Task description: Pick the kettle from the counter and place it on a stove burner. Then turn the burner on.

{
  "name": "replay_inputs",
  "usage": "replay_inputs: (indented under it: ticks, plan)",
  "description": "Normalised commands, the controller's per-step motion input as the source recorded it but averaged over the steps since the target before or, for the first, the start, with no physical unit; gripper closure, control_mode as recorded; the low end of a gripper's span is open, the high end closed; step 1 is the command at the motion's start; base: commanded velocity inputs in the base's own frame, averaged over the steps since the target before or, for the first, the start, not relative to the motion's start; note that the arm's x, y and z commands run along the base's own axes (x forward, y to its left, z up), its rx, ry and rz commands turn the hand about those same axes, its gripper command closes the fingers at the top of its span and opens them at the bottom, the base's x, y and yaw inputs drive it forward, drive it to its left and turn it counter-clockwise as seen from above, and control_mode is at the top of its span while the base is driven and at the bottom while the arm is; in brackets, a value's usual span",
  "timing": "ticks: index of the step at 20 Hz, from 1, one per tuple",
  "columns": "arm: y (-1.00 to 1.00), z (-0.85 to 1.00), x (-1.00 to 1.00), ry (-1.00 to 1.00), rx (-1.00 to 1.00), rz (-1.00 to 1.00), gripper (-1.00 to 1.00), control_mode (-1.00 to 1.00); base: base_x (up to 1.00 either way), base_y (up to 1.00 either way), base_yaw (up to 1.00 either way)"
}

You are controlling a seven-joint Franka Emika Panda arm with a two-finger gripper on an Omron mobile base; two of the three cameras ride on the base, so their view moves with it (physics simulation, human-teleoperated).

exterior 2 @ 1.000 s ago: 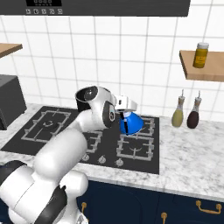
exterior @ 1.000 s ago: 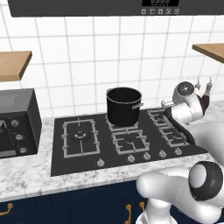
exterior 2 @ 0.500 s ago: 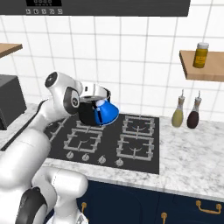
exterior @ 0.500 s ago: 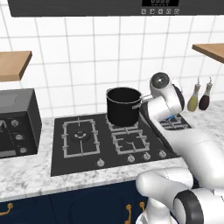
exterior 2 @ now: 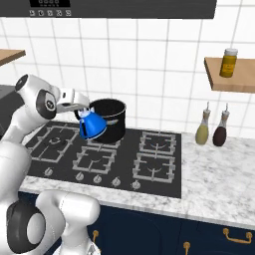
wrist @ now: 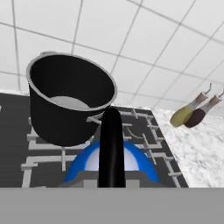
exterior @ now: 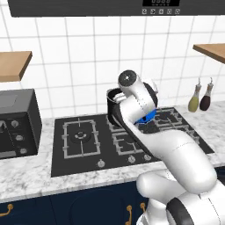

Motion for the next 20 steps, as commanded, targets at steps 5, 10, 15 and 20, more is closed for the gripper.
replay_inputs:
  ticks: [5, 10, 15, 20]
  plan:
    - [1.00, -0.49, 0.01, 0.05, 0.00, 0.00, 1.00, -1.00, 0.00, 0.00, 0.00]
    - [1.00, -0.40, 0.04, 0.08, 0.02, 0.00, 1.00, -1.00, 0.00, 0.00, 0.00]
    - [0.95, -0.23, 0.25, 0.05, 0.19, 0.00, 1.00, -1.00, 0.00, 0.00, 0.00]
    - [0.05, -0.26, 0.08, 0.05, 0.56, 0.05, 1.00, -1.00, 0.00, 0.00, 0.00]
